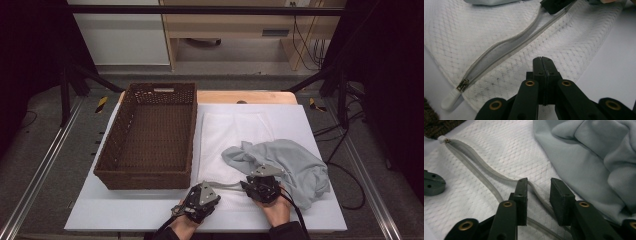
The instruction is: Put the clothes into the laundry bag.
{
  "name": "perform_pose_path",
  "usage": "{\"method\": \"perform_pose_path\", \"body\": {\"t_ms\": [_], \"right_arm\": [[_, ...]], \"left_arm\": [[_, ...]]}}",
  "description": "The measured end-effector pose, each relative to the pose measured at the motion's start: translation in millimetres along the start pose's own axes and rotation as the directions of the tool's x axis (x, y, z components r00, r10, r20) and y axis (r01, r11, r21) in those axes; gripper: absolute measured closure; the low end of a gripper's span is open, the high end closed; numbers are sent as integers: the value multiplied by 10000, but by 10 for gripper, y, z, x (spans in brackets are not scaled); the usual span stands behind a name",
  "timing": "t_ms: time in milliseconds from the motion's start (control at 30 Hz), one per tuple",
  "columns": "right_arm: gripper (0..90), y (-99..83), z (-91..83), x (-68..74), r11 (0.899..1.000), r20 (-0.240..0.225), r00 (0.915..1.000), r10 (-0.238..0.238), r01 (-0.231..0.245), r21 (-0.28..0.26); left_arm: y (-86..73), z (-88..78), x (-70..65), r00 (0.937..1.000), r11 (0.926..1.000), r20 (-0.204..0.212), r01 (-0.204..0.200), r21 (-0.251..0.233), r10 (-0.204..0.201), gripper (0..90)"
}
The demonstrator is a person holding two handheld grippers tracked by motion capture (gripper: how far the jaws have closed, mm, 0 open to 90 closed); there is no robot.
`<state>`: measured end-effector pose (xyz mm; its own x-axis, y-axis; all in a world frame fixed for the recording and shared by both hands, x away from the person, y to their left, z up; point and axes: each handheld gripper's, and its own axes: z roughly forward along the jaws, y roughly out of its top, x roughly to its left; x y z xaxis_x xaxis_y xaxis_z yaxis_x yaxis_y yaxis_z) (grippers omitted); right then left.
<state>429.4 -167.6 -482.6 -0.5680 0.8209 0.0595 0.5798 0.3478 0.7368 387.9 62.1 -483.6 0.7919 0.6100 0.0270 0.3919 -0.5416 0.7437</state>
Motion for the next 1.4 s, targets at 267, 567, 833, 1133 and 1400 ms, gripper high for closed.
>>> {"method": "perform_pose_path", "body": {"t_ms": [267, 567, 833, 1133, 1400], "right_arm": [[885, 54, 49, -1, 9994, 415, 9986, -337, 332, 121], [893, 147, -218, -28, 9928, 392, 9987, -327, 370, -1140], [893, 173, -309, -18, 9837, 318, 9980, -550, 596, -1698], [889, 170, -315, -24, 9824, 233, 9974, -678, 709, -1731], [618, 237, -429, -99, 9761, 705, 9966, -429, 568, -2097]], "left_arm": [[6, -2, 16, 9999, 10000, 111, 72, 56, -73, 887], [346, -176, 89, 9996, 9930, -279, 7, -1179, -41, 776], [673, 121, 103, 9975, 9947, -567, -466, -912, 415, 608], [698, 409, 222, 9996, 9993, -255, -115, -354, 106, 823], [692, 337, 231, 9999, 9988, -163, 41, -491, -49, 874]]}}
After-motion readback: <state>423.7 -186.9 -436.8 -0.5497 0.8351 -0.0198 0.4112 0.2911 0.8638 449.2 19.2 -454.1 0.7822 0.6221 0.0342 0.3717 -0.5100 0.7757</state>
